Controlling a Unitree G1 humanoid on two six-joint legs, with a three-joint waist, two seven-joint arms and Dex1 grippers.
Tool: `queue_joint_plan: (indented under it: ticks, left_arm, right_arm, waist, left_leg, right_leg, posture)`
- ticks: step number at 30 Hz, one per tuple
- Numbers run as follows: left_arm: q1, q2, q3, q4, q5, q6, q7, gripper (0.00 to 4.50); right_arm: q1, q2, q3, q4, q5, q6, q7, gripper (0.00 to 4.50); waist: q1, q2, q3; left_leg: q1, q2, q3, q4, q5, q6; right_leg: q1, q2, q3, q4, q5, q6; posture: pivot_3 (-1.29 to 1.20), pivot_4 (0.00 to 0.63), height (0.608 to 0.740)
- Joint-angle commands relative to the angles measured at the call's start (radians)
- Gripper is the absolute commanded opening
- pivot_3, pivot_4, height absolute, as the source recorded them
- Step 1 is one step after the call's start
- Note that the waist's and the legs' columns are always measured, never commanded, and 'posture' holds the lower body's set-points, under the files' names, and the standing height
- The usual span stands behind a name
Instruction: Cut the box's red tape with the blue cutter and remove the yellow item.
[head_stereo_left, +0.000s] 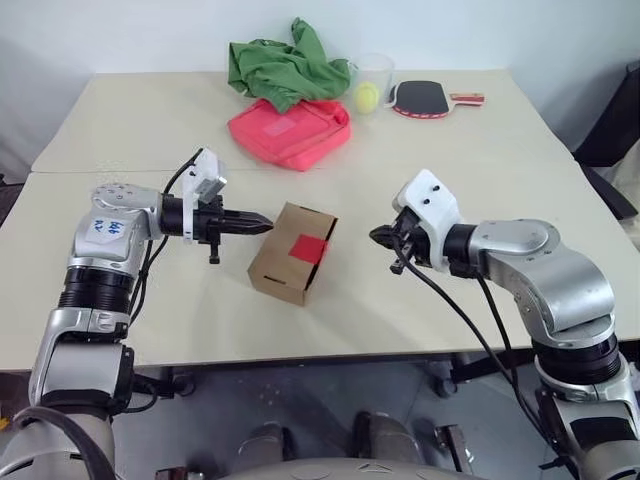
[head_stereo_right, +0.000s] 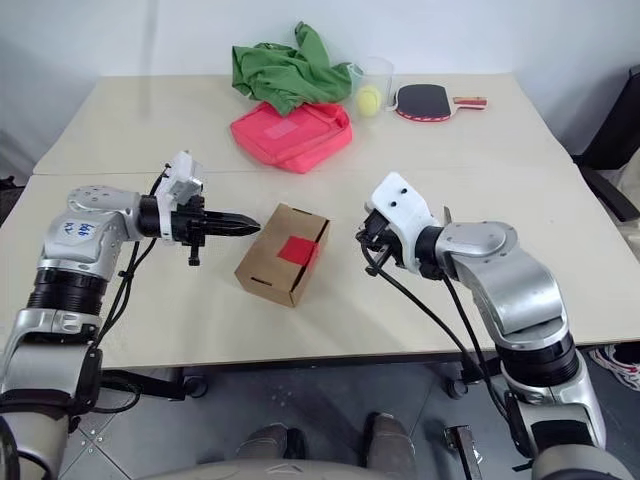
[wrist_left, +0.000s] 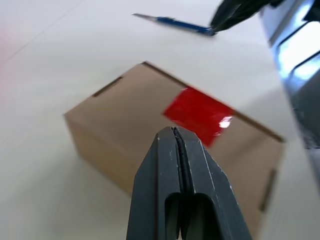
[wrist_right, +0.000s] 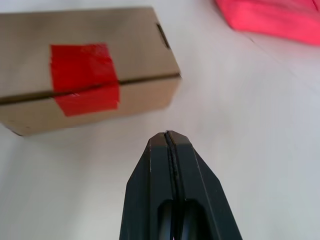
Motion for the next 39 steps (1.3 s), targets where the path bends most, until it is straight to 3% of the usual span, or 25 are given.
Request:
queue_joint_plan:
  ticks: [1, 5, 11, 19, 29, 39]
  left_arm:
    - [-0.020, 0.004, 0.004, 0.020, 0.047, 0.026, 0.090, 0.00]
    - [0.040, 0.006, -0.003, -0.016, 0.061, 0.025, 0.103, 0.00]
    - [0.158, 0.023, -0.006, -0.178, 0.038, 0.159, 0.118, 0.00]
    - [0.239, 0.007, -0.006, -0.337, 0.005, 0.264, 0.136, 0.00]
    - [0.240, 0.033, 0.022, -0.354, -0.015, 0.269, 0.152, 0.00]
    - [0.140, 0.125, 0.045, -0.297, -0.021, 0.171, 0.090, 0.00]
  right_arm:
    - [0.017, 0.005, 0.026, -0.032, 0.005, -0.001, -0.038, 0.02]
    - [0.016, 0.032, 0.112, 0.025, -0.024, -0.049, -0.074, 0.02]
    - [-0.047, 0.139, 0.184, 0.173, -0.040, -0.112, -0.106, 0.02]
    - [-0.067, 0.210, 0.209, 0.290, -0.027, -0.209, -0.068, 0.02]
    - [-0.044, 0.130, 0.184, 0.236, -0.047, -0.198, -0.051, 0.02]
    - [-0.021, -0.012, 0.059, 0.018, 0.029, -0.032, -0.043, 0.02]
  waist:
    - [-0.002, 0.000, 0.000]
    - [-0.004, 0.000, 0.000]
    - [-0.003, 0.000, 0.000]
    - [0.000, 0.000, 0.000]
    - [-0.002, 0.000, 0.000]
    - [0.000, 0.000, 0.000]
  left_leg:
    - [0.000, 0.000, 0.000, 0.000, 0.000, 0.000]
    - [0.000, 0.000, 0.000, -0.001, 0.000, 0.000]
    - [0.000, 0.000, 0.000, -0.001, 0.000, 0.000]
    - [0.000, 0.000, 0.000, -0.001, 0.000, 0.000]
    - [0.000, 0.000, -0.001, -0.001, 0.000, 0.000]
    - [0.000, 0.001, -0.001, -0.001, 0.000, 0.000]
  right_leg:
    - [0.000, 0.000, 0.000, 0.000, 0.000, 0.000]
    - [-0.001, 0.000, 0.000, 0.000, 0.000, 0.000]
    - [-0.001, 0.000, 0.001, 0.000, 0.000, 0.000]
    - [-0.001, 0.000, 0.000, 0.000, 0.000, 0.000]
    - [-0.001, 0.000, 0.000, 0.000, 0.000, 0.000]
    - [-0.001, 0.000, 0.001, 0.000, 0.000, 0.000]
  posture:
    - [0.00, 0.150, 0.740]
    - [0.00, 0.150, 0.740]
    - [0.00, 0.150, 0.740]
    - [0.00, 0.150, 0.740]
    - [0.00, 0.150, 0.740]
    - [0.00, 0.150, 0.740]
